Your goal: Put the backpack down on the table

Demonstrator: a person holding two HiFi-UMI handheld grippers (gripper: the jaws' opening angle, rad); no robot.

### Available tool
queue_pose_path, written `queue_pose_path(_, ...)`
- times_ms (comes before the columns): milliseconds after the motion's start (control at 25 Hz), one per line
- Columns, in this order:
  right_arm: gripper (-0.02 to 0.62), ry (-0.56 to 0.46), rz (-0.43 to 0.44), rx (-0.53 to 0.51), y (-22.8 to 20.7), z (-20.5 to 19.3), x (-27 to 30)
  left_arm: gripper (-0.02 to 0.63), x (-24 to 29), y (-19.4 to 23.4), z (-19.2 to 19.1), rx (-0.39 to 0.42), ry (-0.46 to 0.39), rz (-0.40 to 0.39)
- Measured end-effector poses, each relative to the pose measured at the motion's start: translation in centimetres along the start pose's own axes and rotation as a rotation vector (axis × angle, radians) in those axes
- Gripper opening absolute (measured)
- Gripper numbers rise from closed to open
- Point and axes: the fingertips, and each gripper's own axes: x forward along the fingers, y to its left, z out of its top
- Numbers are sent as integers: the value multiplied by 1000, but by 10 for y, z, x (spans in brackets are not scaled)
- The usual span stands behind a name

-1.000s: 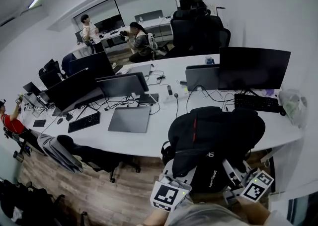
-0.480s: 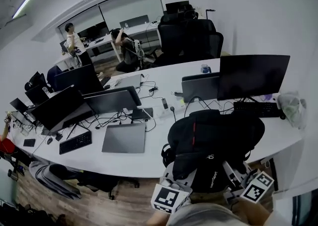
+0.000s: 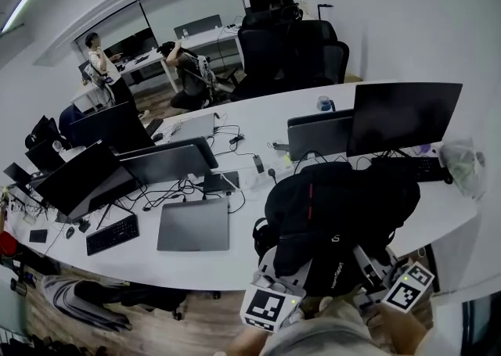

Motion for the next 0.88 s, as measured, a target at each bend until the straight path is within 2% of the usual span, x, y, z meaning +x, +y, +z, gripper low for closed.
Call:
queue_pose_path(440,54,15,1,1,-46,27,40,63,57,33,-1,-4,8,18)
queue_pose_path(880,54,33,50,-42,-117,75,92,63,144,70,5,31,-20,91)
